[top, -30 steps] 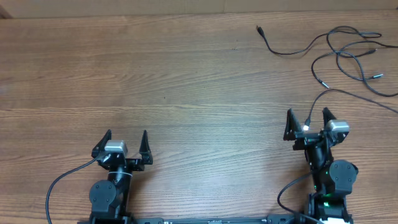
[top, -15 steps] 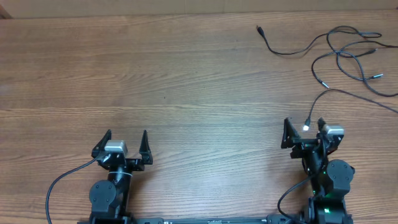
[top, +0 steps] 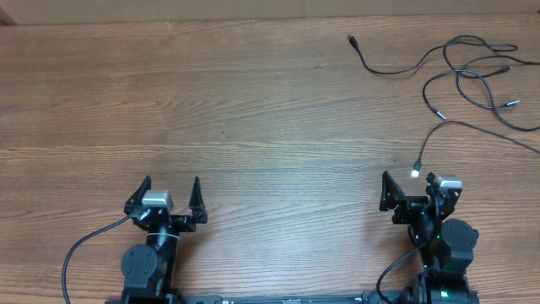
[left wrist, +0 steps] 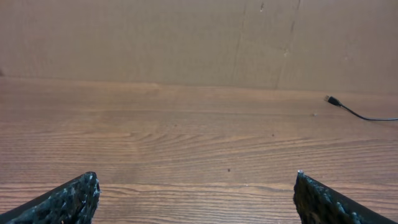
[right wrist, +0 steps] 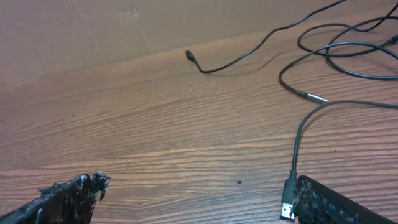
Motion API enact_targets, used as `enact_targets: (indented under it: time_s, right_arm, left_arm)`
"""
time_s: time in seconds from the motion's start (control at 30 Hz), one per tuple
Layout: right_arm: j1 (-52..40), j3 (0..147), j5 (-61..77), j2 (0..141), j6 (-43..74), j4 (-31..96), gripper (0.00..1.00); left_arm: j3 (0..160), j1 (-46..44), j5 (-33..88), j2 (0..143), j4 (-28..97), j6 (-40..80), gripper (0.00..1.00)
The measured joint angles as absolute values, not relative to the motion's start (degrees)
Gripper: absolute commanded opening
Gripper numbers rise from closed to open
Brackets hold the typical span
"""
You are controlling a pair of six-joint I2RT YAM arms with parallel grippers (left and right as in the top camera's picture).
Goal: Untangle cables
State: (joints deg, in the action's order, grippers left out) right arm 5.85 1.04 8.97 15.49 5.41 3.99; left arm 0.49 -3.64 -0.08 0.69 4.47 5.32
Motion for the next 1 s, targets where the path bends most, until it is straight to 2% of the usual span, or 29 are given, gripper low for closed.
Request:
enact_targets:
  time_s: [0.23, 0.67, 1.0]
  right_arm:
    - [5.85, 1.04, 9.02, 13.41, 5.48, 4.14, 1.0]
    - [5.85, 1.04, 9.04, 0.84, 5.74, 4.12, 1.0]
    - [5.87, 1.04, 9.17, 0.69, 5.78, 4.12, 1.0]
  left_arm:
    - [0.49, -3.64, -0.08, 0.69, 4.47, 4.91, 0.99]
    - [0.49, -3.64, -0.08, 0.69, 4.47, 4.32, 1.0]
    - [0.49, -3.64, -0.08, 0.69, 4.47, 4.32, 0.99]
